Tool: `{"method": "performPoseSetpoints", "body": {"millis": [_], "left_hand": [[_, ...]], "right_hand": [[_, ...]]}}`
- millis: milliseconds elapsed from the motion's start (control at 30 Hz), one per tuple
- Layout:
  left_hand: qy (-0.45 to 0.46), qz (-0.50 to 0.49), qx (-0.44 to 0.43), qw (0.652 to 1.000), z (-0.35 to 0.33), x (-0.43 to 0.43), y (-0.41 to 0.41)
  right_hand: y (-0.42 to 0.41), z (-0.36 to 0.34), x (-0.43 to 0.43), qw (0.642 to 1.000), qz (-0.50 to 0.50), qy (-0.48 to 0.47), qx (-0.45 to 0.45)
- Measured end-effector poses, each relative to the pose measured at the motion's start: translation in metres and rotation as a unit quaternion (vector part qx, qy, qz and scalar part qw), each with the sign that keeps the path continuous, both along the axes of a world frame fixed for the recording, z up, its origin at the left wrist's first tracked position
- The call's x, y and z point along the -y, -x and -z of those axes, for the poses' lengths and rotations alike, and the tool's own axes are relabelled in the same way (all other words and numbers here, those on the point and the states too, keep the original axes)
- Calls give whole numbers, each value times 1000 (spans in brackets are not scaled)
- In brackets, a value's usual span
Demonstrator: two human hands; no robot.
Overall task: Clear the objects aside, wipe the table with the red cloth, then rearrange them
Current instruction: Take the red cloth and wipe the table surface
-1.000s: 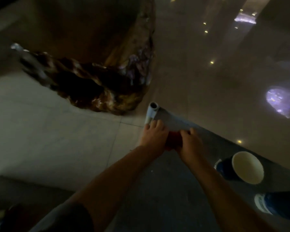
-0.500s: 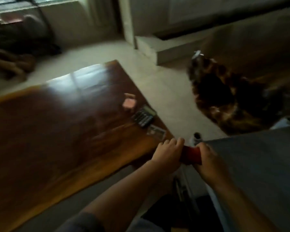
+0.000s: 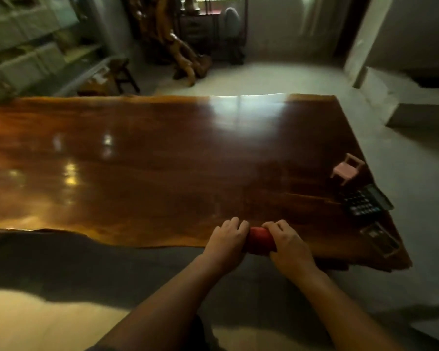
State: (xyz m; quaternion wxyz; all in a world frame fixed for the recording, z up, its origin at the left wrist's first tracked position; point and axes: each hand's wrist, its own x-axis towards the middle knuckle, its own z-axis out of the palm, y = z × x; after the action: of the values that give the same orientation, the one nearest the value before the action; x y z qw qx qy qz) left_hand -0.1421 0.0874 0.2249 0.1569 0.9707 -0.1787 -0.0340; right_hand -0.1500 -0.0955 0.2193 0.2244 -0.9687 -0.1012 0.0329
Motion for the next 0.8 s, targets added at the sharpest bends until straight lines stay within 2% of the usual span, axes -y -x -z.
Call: {"method": "performPoseSetpoints", "body": {"millis": [100,333,700,800], "left_hand": [[2,-17,-15,1000,9,-66,-21],[-10,-5,-26,1000,21,-172,-88],[-68,52,-111,990,63,-193,-232],[-104,62,-98,988,76,-186,-286]], "right_hand": [[-29,8,-62,999,-32,6,-19],[-96,7,-167,999,-32,11,-41],[-235,52,-178,996,-38,33,-78],[-290,70,-170,995,-43,21,-92]]}}
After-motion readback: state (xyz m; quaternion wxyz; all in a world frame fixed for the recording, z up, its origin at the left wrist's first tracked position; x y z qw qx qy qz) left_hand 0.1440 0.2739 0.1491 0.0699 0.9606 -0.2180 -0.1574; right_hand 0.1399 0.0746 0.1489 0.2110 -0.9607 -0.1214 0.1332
